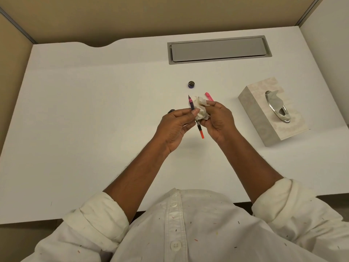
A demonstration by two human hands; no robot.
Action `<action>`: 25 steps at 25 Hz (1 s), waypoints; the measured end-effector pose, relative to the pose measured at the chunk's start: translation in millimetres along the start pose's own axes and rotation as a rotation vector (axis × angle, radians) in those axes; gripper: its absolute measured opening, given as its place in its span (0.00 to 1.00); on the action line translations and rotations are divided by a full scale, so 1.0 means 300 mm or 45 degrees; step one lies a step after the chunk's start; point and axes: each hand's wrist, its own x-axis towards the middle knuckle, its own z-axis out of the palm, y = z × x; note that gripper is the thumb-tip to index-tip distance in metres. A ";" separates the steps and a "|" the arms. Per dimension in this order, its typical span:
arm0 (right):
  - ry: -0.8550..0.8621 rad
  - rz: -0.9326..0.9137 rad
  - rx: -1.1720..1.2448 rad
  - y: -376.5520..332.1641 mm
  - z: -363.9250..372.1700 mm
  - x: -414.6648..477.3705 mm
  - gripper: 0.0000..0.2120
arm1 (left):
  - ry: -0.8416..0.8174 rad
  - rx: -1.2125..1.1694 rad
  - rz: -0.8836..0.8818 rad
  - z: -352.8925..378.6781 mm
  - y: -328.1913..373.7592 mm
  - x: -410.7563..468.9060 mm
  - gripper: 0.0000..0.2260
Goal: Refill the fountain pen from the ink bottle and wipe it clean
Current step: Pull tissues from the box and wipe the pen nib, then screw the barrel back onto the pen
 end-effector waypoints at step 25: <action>-0.116 -0.045 -0.420 0.023 -0.047 -0.050 0.08 | 0.172 0.113 0.073 0.037 -0.070 0.051 0.10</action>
